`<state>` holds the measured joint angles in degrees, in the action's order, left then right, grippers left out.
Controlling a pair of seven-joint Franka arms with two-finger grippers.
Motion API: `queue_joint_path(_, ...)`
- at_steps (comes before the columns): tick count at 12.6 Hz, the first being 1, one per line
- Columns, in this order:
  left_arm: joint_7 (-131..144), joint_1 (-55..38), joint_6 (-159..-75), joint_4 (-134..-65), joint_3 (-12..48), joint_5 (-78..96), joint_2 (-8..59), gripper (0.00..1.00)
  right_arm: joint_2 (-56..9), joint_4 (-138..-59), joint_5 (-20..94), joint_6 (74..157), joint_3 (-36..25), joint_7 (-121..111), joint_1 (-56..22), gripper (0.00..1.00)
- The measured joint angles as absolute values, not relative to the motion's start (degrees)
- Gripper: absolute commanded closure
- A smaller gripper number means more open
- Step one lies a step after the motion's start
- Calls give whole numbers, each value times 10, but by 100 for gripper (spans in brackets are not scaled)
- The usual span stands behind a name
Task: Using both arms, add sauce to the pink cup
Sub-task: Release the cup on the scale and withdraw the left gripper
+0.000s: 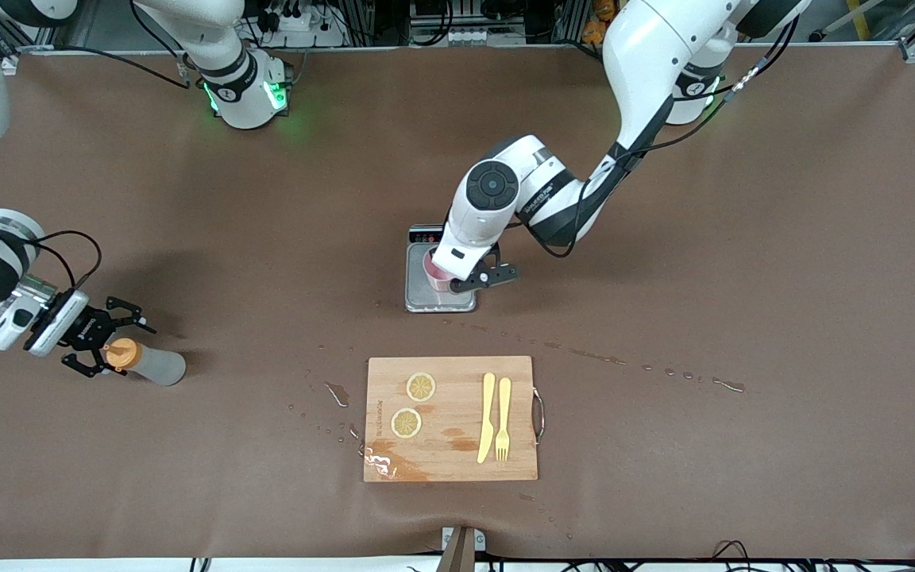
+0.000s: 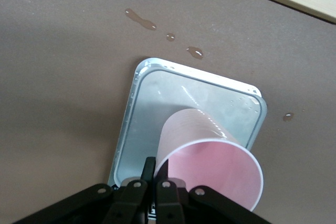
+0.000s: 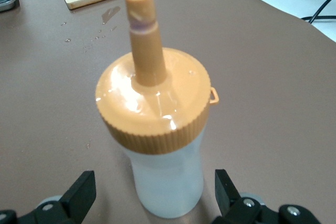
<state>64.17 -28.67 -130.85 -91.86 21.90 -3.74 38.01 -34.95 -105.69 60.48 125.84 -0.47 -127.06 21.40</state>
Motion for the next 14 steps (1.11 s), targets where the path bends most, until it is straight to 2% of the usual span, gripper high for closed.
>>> queue_joint_path(1,642,-288,-1309,-919,219,-37,380,0,-358,-1053,613,1258,-5,-1280,213,0)
queue_joint_path(7,642,-283,-1307,-898,217,-69,360,0,-368,-1040,618,1258,-5,-1287,212,0)
queue_joint_path(10,642,-247,-1244,-885,215,-70,271,0,-368,-1039,624,1258,-4,-1288,208,0)
queue_joint_path(11,642,-228,-1213,-885,214,-71,235,0,-368,-1039,628,1258,-4,-1288,206,6)
queue_joint_path(12,635,-203,-1185,-885,213,-74,202,0,-368,-1039,630,1258,-4,-1288,203,52)
queue_joint_path(13,604,-174,-1158,-886,212,-76,175,0,-368,-1039,631,1258,-4,-1288,201,81)
queue_joint_path(14,549,-141,-1130,-886,211,-76,153,0,-368,-1039,632,1258,-4,-1288,198,100)
